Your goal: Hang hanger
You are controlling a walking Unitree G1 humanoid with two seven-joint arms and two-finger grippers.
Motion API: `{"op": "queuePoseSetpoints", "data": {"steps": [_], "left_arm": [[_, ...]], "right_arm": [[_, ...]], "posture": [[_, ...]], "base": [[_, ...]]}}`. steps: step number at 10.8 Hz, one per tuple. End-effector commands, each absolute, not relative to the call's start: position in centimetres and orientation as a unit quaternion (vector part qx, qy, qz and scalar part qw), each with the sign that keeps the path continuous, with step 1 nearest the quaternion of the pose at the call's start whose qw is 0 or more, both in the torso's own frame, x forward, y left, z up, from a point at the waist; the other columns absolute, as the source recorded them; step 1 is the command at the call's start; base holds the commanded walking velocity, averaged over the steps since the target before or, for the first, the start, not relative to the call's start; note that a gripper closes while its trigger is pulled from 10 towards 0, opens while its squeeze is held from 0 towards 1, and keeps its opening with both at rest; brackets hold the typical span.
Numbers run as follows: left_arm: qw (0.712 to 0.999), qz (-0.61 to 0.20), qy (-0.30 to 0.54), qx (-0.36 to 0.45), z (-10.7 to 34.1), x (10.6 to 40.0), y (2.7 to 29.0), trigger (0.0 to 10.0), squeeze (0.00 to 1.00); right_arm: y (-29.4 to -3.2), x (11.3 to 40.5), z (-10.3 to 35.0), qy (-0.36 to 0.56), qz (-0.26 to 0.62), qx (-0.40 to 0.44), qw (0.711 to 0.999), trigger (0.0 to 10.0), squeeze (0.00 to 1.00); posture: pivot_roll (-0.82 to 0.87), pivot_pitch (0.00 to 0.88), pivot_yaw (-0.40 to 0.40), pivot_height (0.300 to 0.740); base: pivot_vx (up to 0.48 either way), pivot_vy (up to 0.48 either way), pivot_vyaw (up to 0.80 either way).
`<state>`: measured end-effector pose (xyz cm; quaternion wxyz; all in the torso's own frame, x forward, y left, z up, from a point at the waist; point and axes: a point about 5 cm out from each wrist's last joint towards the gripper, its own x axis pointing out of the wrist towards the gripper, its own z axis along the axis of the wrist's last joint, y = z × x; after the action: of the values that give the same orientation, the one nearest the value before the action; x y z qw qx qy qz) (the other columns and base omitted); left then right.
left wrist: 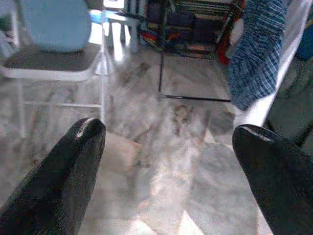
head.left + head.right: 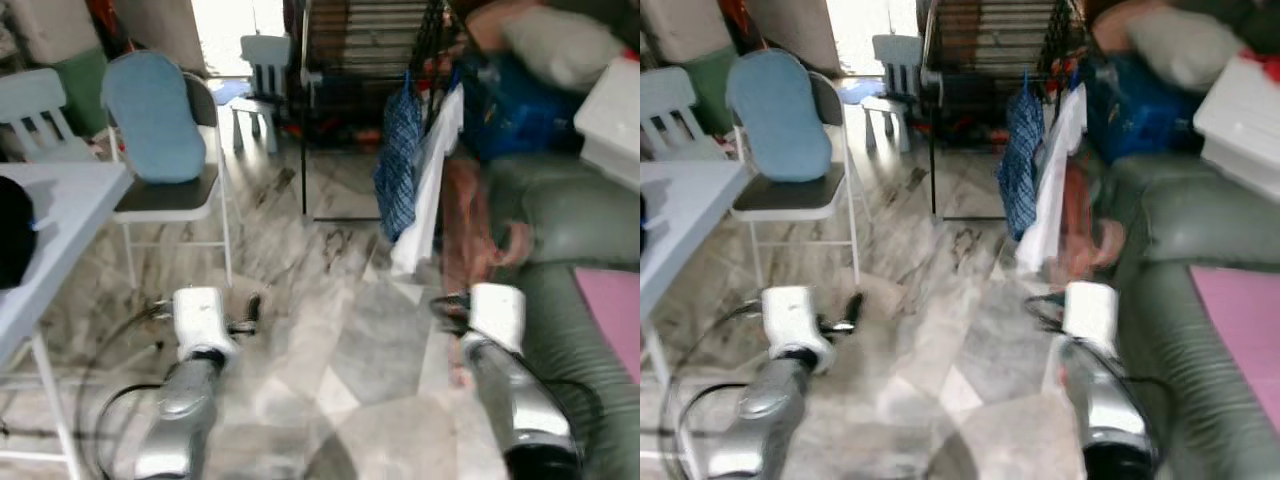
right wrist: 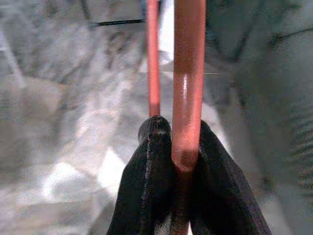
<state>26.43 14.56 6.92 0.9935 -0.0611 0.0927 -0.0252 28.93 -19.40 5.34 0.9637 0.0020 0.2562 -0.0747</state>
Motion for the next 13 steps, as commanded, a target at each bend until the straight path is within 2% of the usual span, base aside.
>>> {"op": "queuePoseSetpoints", "data": {"steps": [1, 3, 5, 13], "left_arm": [[0.994, -0.032, 0.088, -0.059, 7.0, 26.3, 14.2, 10.0, 0.00], [0.992, -0.022, 0.107, -0.065, 5.6, 25.3, 15.4, 10.0, 0.00], [0.992, -0.026, 0.107, -0.065, 5.6, 25.3, 15.4, 10.0, 0.00], [0.991, -0.051, 0.103, -0.071, 6.1, 25.7, 14.6, 10.0, 0.00]], "right_arm": [[-19.7, 29.2, 6.1, 0.245, -0.072, 0.000, 0.967, 10.0, 0.00], [-17.9, 28.6, 5.1, 0.277, 0.000, -0.018, 0.961, 10.0, 0.00], [-17.4, 28.2, 4.6, 0.291, 0.020, -0.027, 0.956, 10.0, 0.00], [-17.0, 28.3, 4.5, 0.297, 0.045, -0.033, 0.953, 10.0, 0.00]], "posture": [[-0.12, 0.000, 0.044, 0.740], [-0.11, 0.000, 0.034, 0.740], [-0.11, 0.000, 0.031, 0.740], [-0.11, 0.000, 0.037, 0.740]], "base": [[0.000, 0.000, 0.00], [0.000, 0.000, 0.00], [0.000, 0.000, 0.00], [0.328, 0.000, 0.00]]}}
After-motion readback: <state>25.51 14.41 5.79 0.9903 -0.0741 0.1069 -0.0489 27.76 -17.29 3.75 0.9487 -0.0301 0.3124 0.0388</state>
